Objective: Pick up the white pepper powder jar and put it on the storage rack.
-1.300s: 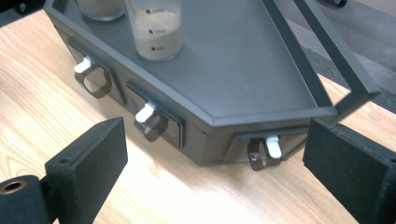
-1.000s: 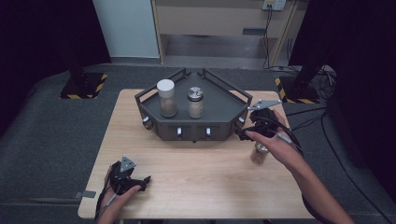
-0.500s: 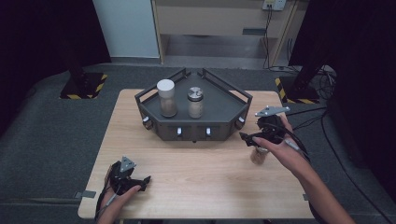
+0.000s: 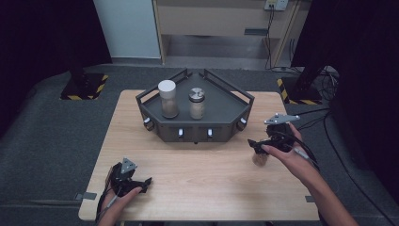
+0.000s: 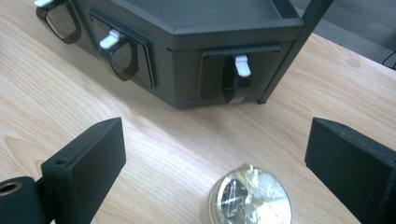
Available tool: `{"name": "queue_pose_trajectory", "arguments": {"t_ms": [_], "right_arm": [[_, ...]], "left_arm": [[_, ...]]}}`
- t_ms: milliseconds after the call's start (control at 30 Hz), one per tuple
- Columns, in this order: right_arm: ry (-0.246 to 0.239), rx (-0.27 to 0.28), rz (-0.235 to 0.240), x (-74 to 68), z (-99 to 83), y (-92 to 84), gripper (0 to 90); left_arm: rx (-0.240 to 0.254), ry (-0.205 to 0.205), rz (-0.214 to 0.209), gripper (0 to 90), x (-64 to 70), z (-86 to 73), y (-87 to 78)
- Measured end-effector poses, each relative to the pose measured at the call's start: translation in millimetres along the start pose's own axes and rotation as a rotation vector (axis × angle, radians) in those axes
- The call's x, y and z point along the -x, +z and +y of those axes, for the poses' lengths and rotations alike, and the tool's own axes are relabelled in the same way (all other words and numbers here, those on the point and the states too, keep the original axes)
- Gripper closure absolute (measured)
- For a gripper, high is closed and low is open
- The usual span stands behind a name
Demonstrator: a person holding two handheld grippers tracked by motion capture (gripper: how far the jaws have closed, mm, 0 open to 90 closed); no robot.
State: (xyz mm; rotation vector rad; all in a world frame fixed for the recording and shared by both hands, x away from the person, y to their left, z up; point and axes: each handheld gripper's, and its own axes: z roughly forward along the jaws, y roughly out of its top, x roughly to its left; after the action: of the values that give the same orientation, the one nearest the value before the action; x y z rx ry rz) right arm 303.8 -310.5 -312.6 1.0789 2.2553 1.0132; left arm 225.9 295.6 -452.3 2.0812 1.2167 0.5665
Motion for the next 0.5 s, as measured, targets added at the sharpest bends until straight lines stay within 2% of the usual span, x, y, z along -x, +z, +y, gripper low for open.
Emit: {"name": "queue_pose_trajectory", "arguments": {"t_ms": [500], "right_arm": [[0.017, -0.004, -0.017, 8.0, -22.3, -2.1, 4.9]], "left_arm": [[0.000, 0.000, 0.000, 0.0, 0.0, 0.0, 0.0]]}}
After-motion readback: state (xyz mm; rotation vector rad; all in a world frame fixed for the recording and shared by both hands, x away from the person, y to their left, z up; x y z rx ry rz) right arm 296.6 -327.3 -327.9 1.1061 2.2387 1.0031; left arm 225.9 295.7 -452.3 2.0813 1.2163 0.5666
